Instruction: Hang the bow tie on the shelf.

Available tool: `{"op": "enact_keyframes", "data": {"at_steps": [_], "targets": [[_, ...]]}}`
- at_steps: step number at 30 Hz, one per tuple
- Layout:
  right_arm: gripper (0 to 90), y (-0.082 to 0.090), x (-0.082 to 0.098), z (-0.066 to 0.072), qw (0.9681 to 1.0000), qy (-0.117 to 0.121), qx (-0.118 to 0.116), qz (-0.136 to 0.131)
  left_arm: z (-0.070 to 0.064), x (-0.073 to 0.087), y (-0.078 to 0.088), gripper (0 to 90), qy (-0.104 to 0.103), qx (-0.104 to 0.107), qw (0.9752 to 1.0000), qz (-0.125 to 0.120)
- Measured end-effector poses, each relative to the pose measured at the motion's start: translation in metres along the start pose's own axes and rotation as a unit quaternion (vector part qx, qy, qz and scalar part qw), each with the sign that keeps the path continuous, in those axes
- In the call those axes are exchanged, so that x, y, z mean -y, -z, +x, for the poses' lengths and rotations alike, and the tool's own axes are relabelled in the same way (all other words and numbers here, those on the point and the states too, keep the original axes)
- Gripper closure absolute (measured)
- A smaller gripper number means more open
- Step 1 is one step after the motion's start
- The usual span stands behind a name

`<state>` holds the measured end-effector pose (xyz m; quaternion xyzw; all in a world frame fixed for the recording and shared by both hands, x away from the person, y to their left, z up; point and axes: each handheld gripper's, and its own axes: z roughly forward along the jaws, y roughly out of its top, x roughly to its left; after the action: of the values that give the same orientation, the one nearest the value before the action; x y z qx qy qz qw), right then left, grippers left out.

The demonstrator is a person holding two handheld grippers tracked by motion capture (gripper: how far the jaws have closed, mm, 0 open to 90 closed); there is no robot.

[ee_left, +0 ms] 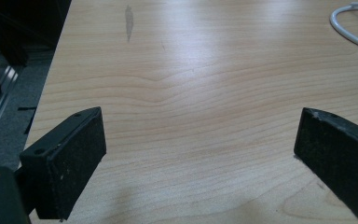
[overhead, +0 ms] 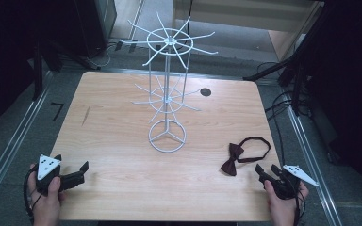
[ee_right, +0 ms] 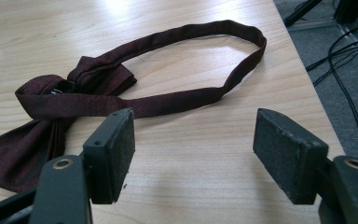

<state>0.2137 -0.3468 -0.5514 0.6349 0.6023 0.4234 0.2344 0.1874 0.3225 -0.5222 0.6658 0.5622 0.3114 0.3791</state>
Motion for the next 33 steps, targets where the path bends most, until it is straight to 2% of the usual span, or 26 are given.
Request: {"op": "enact_keyframes", "data": {"at_steps": [3,5,7,9,12,13,15,19,24,27,30,33], "targets": [[32.8,0.0,-0.001,0.001,1.0,0.006,-0.002,0.002,0.0,0.0,0.0,2.7,0.0,0.0,1.0,-0.002],[37.0,0.002,-0.007,0.005,0.9996,0.027,-0.005,0.009,0.0,0.0,0.0,2.7,0.002,0.001,1.0,-0.003],[37.1,0.003,-0.009,0.007,0.9994,0.033,-0.004,0.014,0.0,0.0,0.0,2.7,0.0,0.001,1.0,-0.002],[37.7,0.007,-0.018,0.017,0.9969,0.071,0.012,0.031,0.0,0.0,0.0,2.7,0.0,0.0,1.0,0.0],[38.3,0.009,-0.021,0.022,0.9957,0.082,0.013,0.04,0.0,0.0,0.0,2.7,0.001,0.001,1.0,0.0],[38.7,0.009,-0.024,0.025,0.9944,0.092,0.018,0.05,0.0,0.0,0.0,2.7,0.001,0.001,1.0,0.0],[39.2,0.009,-0.026,0.026,0.9942,0.091,0.017,0.054,0.0,0.0,0.0,2.7,0.0,0.0,1.0,0.001],[39.2,0.006,-0.044,0.029,0.992,0.095,0.018,0.081,0.0,0.0,0.0,3.0,0.0,-0.003,1.0,0.003],[39.2,0.006,-0.059,0.029,0.9905,0.093,0.027,0.098,0.0,0.0,0.0,3.1,0.004,-0.003,1.0,0.001],[39.1,0.001,-0.07,0.03,0.9874,0.095,0.022,0.125,0.0,0.0,-0.001,3.1,0.001,-0.004,1.0,0.003],[39.1,-0.003,-0.075,0.03,0.9861,0.094,0.018,0.136,0.0,0.0,-0.001,3.5,0.002,-0.004,1.0,0.002],[40.2,-0.012,-0.081,0.029,0.9822,0.089,0.024,0.164,0.0,0.0,-0.001,3.6,0.003,-0.004,1.0,0.003]]}}
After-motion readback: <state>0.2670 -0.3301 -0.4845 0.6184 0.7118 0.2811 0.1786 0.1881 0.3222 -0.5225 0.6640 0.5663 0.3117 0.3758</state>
